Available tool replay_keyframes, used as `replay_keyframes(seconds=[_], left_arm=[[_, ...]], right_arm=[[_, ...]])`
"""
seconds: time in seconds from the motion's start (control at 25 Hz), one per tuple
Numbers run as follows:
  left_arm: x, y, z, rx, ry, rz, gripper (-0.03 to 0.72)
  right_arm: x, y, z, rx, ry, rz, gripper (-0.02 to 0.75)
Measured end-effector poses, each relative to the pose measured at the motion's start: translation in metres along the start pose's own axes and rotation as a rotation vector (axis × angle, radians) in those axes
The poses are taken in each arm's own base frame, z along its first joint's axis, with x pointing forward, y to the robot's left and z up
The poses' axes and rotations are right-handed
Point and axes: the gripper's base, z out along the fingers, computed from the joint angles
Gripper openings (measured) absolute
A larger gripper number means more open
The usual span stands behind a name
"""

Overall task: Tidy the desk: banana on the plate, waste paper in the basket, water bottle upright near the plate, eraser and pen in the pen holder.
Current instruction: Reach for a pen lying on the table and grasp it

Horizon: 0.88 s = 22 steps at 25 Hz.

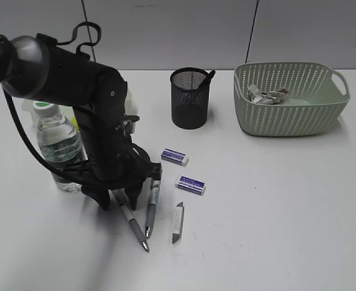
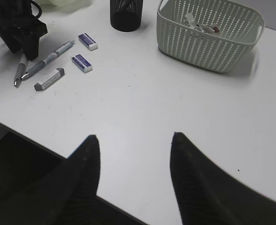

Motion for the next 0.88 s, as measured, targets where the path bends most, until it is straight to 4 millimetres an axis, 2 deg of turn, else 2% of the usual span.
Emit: replay_keyframes(seconds=[0.12,0.24,0.48,0.6,0.68,0.88], left_arm=[[0.0,0.0,0.0,0.009,0.004,-0.013,0.398],[-0.001,0.001,0.001,0.007,0.005,-0.015,0.354],[-0.002,0.004,0.001,-0.016,0.003,-0.003,0.16],[-0.006,-0.005,-0.003,0.013,0.001,0.009,0.086],[-0.011,-0.015,-0.014,0.048,-0.029,0.024,0.086],[-0.023,-0.029,-0.058,0.116,-0.123,0.044,0.086]], right_arm=[[0.0,0.0,0.0,0.0,0.0,0.0,0.394],[0.0,0.0,0.0,0.0,0.0,0.0,0.394],[0.0,0.0,0.0,0.0,0.0,0.0,0.394],[0.0,0.0,0.0,0.0,0.0,0.0,0.394],[0.0,0.0,0.0,0.001,0.0,0.0,0.394],[0.0,0.0,0.0,0.001,0.0,-0.001,0.394]])
